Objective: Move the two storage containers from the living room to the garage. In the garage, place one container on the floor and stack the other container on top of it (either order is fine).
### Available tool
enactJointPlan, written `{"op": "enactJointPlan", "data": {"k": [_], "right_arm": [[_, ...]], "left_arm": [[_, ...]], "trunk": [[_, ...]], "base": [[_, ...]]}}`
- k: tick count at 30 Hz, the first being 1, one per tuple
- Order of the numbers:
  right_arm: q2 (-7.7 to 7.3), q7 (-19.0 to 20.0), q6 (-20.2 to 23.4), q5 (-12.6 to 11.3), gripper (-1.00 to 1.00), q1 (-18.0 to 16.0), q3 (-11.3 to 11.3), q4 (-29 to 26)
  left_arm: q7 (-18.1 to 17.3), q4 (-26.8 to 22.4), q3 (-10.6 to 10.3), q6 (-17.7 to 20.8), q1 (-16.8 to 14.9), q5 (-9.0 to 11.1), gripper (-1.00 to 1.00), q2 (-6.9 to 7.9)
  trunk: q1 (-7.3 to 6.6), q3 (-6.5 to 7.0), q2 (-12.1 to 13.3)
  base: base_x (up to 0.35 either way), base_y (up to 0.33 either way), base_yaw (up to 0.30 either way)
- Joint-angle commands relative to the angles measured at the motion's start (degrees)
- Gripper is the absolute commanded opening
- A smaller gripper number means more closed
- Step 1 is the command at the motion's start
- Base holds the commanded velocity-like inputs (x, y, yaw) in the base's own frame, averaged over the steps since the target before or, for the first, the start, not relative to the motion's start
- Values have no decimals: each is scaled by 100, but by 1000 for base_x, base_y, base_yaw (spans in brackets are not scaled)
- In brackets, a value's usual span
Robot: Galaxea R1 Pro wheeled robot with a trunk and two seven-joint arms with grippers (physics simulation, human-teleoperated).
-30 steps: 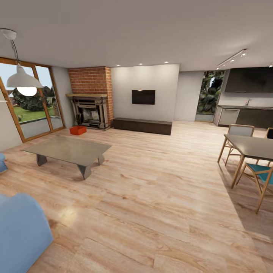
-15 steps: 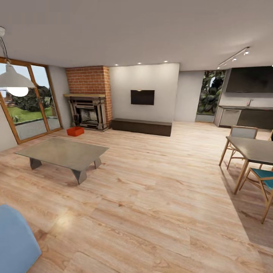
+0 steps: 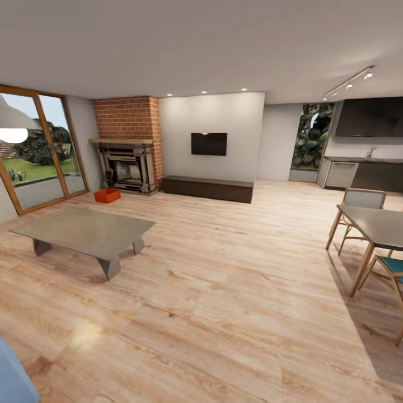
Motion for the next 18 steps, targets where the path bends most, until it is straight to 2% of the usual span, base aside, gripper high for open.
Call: {"op": "enactJointPlan", "data": {"k": [1, 18], "right_arm": [[0, 0, -39, 6, 100, -8, 42, 24], [5, 63, -25, 9, 100, -8, 46, 24]], "left_arm": [[-8, 27, 8, -40, -9, 23, 100, 2], [209, 27, 4, -48, -8, 23, 100, 20]], "trunk": [[6, -2, -4], [6, -2, -4]], "base": [[325, -118, 0], [325, -113, 0]]}}
